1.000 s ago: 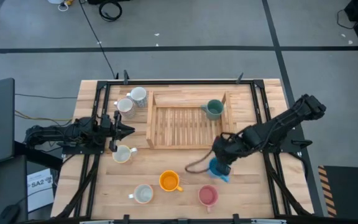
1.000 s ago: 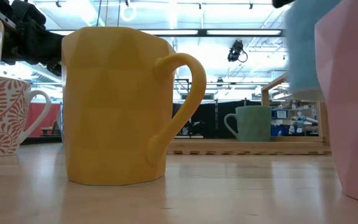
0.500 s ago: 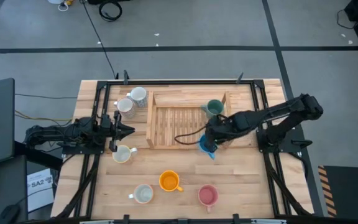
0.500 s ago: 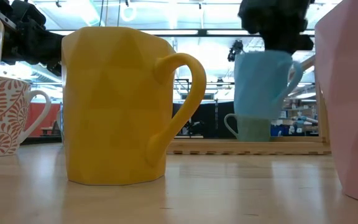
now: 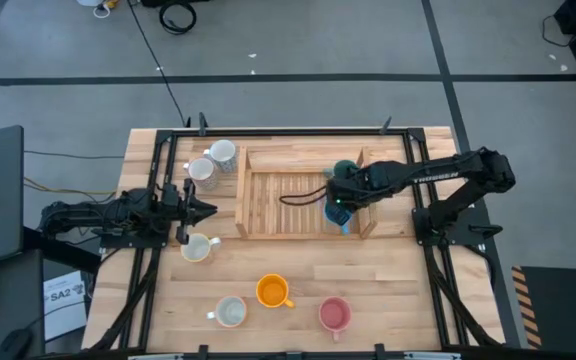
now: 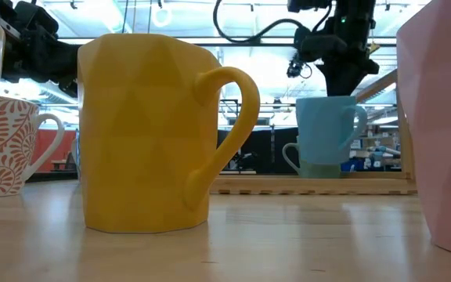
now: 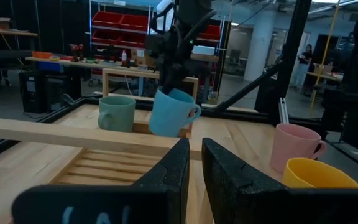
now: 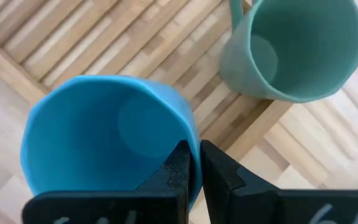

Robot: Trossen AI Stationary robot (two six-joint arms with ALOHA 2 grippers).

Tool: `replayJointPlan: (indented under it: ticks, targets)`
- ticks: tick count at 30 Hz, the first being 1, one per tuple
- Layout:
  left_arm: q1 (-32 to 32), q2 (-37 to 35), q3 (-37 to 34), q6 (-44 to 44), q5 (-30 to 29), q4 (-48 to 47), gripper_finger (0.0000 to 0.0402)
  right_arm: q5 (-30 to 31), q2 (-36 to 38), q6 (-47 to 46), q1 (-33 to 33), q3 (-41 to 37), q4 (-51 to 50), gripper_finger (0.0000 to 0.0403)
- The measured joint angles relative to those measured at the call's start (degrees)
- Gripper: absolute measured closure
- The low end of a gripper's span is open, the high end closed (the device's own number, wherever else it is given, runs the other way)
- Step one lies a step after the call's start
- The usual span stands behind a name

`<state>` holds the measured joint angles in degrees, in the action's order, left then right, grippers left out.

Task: Place coffee mugs
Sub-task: Put the bottom blue cup on the shelf aligned with the green cup

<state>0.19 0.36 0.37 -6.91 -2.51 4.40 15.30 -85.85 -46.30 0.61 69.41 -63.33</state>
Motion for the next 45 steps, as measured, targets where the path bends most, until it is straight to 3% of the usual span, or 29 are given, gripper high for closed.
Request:
replayJointPlan:
  ticks: [19,45]
  targets:
    - [0.01,0.00,0.01,0.01,-0.01,0.02,0.0351,-1.60,-5.89,5.84,-1.88,0.00,-2.94,0.0371]
    - [0.02,0.00,0.01,0.01,-0.01,0.02,0.0351,-1.87,-5.94,6.01,-1.86,-0.02,-3.41,0.0353]
